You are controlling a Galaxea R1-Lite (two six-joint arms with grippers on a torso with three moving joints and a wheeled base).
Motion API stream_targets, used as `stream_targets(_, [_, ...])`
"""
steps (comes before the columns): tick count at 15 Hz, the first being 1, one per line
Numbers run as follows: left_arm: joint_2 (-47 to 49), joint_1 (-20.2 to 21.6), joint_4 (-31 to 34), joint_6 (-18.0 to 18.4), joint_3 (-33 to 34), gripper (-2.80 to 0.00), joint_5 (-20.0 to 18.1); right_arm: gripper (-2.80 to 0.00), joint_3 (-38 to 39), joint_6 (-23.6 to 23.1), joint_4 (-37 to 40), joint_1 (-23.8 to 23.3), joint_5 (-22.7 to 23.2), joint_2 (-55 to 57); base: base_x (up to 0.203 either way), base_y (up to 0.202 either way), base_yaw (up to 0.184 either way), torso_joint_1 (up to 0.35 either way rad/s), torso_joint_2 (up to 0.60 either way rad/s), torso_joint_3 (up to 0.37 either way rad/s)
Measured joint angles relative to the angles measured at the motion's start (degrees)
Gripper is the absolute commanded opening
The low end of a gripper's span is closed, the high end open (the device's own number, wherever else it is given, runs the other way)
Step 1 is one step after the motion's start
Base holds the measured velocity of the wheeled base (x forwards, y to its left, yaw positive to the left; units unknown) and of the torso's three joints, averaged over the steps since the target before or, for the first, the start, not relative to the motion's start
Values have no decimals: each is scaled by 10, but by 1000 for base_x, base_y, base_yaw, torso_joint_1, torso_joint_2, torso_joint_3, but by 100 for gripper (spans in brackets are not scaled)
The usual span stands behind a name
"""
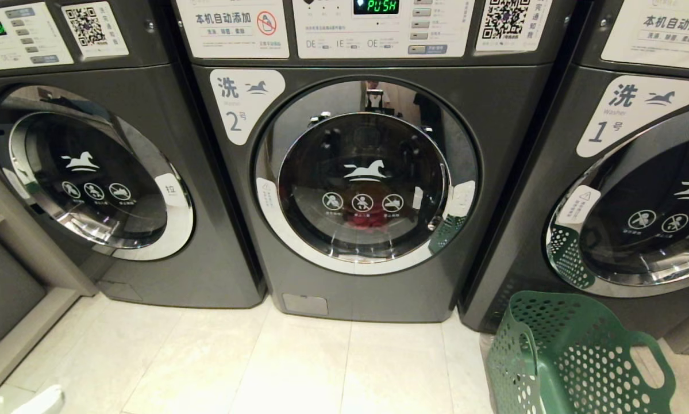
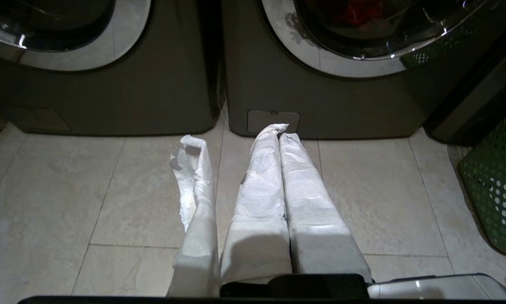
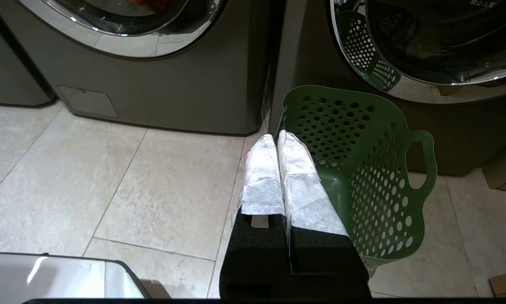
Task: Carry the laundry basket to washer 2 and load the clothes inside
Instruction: Press the washing machine switch
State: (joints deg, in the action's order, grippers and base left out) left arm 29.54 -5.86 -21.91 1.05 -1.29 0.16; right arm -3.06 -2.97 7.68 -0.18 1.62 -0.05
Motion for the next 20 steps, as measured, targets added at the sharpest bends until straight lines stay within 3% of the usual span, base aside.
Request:
stream_targets(2, [-71, 6, 5, -1, 9, -280, 20, -280, 0, 0, 0, 0, 0, 0, 0, 0, 0, 0, 0, 0])
stream_targets(5, [-111, 6, 15, 3, 12, -280, 80, -280, 0, 0, 0, 0, 0, 0, 0, 0, 0, 0, 0, 0])
stream_targets(8, [-120, -4, 47, 10, 13, -280, 30, -280, 0, 1, 0, 0, 0, 0, 0, 0, 0, 0, 0, 0])
stream_targets(14, [-125, 24, 91, 6, 13, -280, 38, -280, 0, 0, 0, 0, -1, 0, 0, 0, 0, 0, 0, 0])
stream_targets(17, [-166, 42, 122, 3, 13, -280, -2, -280, 0, 0, 0, 0, -1, 0, 0, 0, 0, 0, 0, 0])
stream_targets(20, [-240, 52, 140, 0, 13, -280, -4, -280, 0, 2, 0, 0, -1, 0, 0, 0, 0, 0, 0, 0])
